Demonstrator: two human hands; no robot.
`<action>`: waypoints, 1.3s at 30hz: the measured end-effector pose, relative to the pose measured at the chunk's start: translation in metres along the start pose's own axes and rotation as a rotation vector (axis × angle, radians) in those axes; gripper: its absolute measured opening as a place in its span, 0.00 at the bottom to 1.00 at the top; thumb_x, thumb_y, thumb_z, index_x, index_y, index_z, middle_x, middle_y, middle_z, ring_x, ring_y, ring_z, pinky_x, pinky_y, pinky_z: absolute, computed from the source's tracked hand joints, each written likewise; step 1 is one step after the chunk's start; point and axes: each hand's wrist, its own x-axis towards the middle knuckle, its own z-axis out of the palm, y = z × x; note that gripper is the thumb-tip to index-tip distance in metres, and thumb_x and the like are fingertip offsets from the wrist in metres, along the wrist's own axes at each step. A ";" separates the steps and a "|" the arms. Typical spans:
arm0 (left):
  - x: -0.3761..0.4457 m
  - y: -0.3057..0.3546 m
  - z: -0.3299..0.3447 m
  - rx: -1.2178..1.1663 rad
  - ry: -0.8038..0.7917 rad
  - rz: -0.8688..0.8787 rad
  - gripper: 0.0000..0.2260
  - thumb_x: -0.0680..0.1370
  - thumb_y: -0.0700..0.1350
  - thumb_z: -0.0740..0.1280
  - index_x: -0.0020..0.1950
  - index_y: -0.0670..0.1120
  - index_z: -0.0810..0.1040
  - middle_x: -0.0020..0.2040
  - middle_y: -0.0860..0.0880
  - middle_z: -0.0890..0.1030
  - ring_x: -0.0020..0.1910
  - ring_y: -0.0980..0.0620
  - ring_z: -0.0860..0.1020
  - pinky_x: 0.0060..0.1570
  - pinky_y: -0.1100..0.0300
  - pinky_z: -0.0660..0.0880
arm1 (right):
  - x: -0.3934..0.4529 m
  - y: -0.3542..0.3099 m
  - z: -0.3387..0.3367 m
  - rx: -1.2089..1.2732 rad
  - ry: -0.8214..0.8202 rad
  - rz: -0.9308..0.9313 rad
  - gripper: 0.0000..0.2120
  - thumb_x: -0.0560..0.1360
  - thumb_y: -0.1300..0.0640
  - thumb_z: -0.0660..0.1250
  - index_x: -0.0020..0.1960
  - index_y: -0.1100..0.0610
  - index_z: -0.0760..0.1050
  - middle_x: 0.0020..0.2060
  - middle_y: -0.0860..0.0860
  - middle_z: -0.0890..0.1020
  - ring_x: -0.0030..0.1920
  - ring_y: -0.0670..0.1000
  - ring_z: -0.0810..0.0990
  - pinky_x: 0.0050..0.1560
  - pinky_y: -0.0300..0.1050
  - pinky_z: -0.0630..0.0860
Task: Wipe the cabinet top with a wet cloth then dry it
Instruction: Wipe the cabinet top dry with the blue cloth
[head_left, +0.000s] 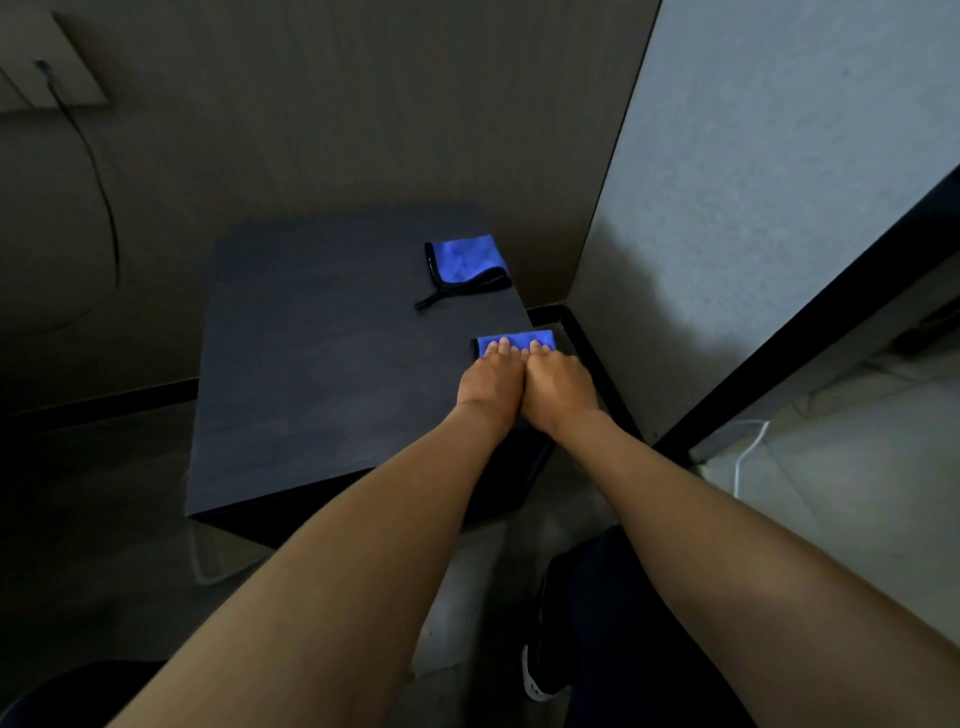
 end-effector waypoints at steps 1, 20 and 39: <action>0.006 -0.003 -0.001 0.006 0.005 0.004 0.23 0.84 0.41 0.54 0.78 0.39 0.52 0.79 0.41 0.53 0.78 0.48 0.54 0.73 0.57 0.56 | 0.007 0.001 0.001 0.011 0.010 0.009 0.17 0.80 0.54 0.55 0.64 0.59 0.73 0.62 0.58 0.76 0.58 0.61 0.79 0.56 0.54 0.76; 0.064 -0.029 -0.012 -0.012 0.017 -0.077 0.21 0.85 0.40 0.50 0.78 0.40 0.54 0.78 0.41 0.57 0.77 0.47 0.56 0.71 0.57 0.60 | 0.082 0.005 0.012 0.044 0.001 0.017 0.21 0.82 0.55 0.54 0.74 0.58 0.64 0.74 0.57 0.65 0.63 0.61 0.77 0.57 0.53 0.75; -0.076 0.008 0.012 -0.109 0.041 -0.050 0.25 0.83 0.41 0.56 0.79 0.42 0.51 0.79 0.45 0.53 0.78 0.51 0.53 0.74 0.59 0.56 | -0.068 -0.017 0.030 0.081 0.038 -0.007 0.23 0.82 0.56 0.54 0.77 0.57 0.61 0.76 0.54 0.63 0.77 0.52 0.60 0.69 0.47 0.68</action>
